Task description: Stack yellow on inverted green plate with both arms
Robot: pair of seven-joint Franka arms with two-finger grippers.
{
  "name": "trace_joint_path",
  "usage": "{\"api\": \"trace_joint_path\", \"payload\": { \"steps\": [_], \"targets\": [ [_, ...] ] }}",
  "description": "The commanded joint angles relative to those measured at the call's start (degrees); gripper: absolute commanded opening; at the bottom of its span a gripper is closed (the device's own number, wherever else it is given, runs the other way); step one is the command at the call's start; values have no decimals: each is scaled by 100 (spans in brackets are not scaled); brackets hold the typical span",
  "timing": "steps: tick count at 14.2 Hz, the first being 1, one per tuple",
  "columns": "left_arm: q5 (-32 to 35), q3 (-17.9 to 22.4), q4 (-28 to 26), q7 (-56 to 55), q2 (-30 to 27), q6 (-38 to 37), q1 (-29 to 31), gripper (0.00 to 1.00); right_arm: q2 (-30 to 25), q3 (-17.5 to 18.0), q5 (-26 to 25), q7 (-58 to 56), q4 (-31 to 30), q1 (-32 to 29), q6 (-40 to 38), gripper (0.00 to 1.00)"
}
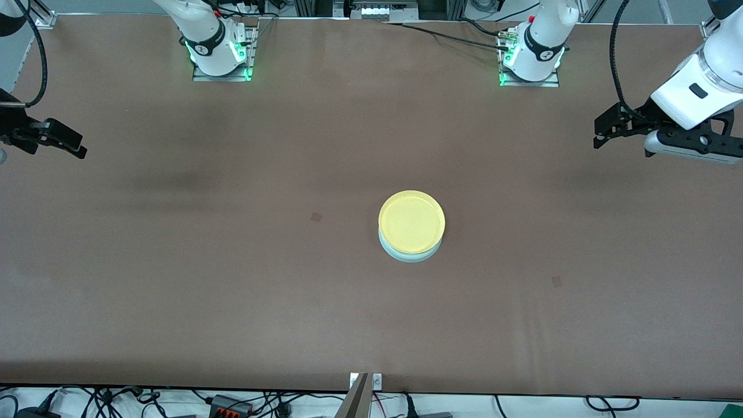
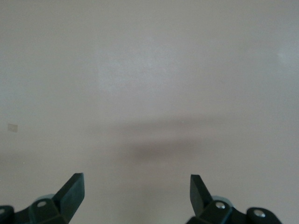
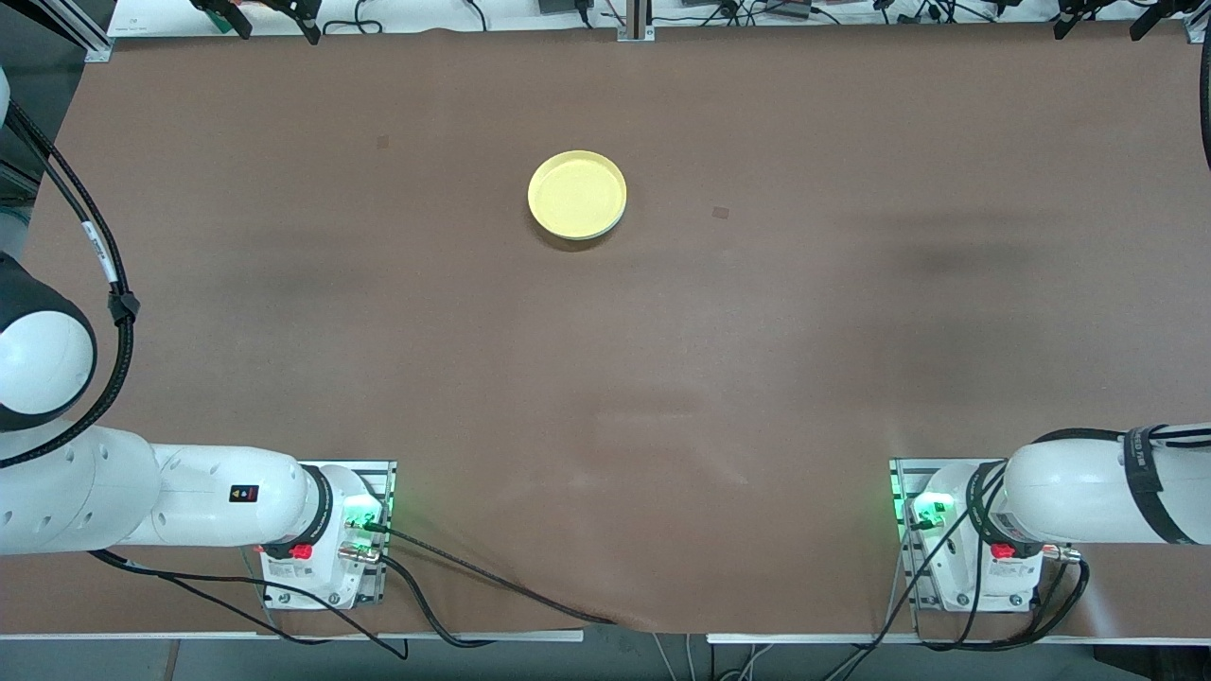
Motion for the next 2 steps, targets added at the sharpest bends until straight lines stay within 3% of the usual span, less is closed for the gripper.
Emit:
{"api": "trace_joint_path", "payload": {
  "steps": [1, 2],
  "targets": [
    [56, -17, 180, 107, 91, -93, 0, 100, -44, 43, -75, -66, 43, -40, -95, 100],
    [65, -17, 188, 81, 91, -93, 0, 100, -44, 43, -75, -58, 34, -40, -103, 100]
  ]
}}
